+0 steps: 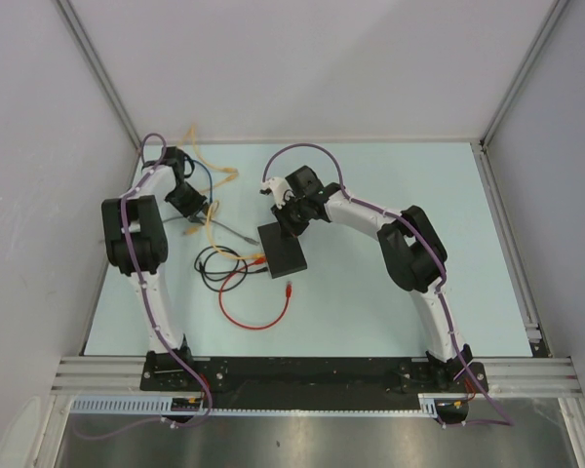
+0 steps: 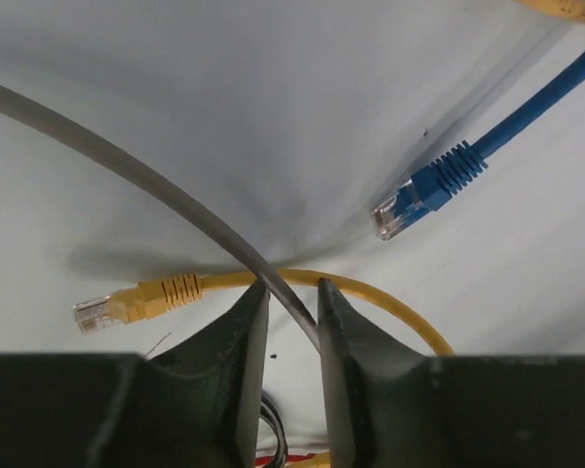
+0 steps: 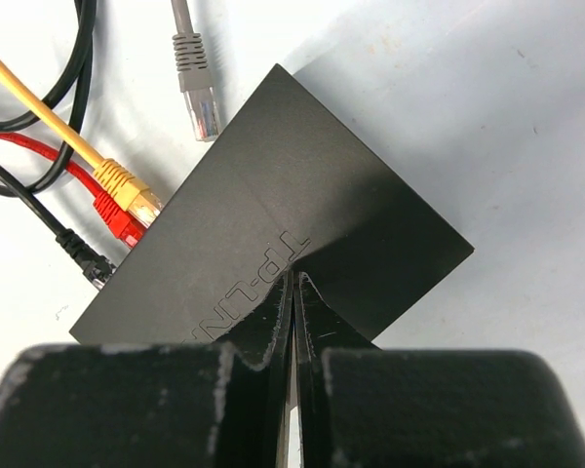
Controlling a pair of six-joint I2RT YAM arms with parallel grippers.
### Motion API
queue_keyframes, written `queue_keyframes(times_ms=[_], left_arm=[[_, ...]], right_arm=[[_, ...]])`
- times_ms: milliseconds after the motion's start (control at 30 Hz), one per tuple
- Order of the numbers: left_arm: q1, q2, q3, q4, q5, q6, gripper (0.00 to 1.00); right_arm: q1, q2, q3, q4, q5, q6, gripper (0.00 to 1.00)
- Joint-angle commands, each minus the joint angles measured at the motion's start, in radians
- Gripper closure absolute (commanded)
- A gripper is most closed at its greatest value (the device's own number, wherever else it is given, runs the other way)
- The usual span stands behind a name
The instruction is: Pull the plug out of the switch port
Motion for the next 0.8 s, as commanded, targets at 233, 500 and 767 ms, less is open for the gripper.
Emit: queue_keyframes(times_ms=[233, 500, 767], left_arm=[[-0.002, -0.074, 0.122, 0.095, 0.166, 0.056, 1.00], [-0.035, -0.106, 0.259, 0.233, 0.465, 0.212, 1.00], [-0.077, -0.093, 0.193, 0.259, 0.501, 0.224, 0.74]], right_arm=[[-0.007, 0.013, -0.006, -0.063, 0.061, -0.032, 0.97], [-0.010, 0.023, 0.014, -0.059, 0.046, -0.032, 0.97], [-0.002, 0.015, 0.008, -0.051, 0.048, -0.038, 0.97]])
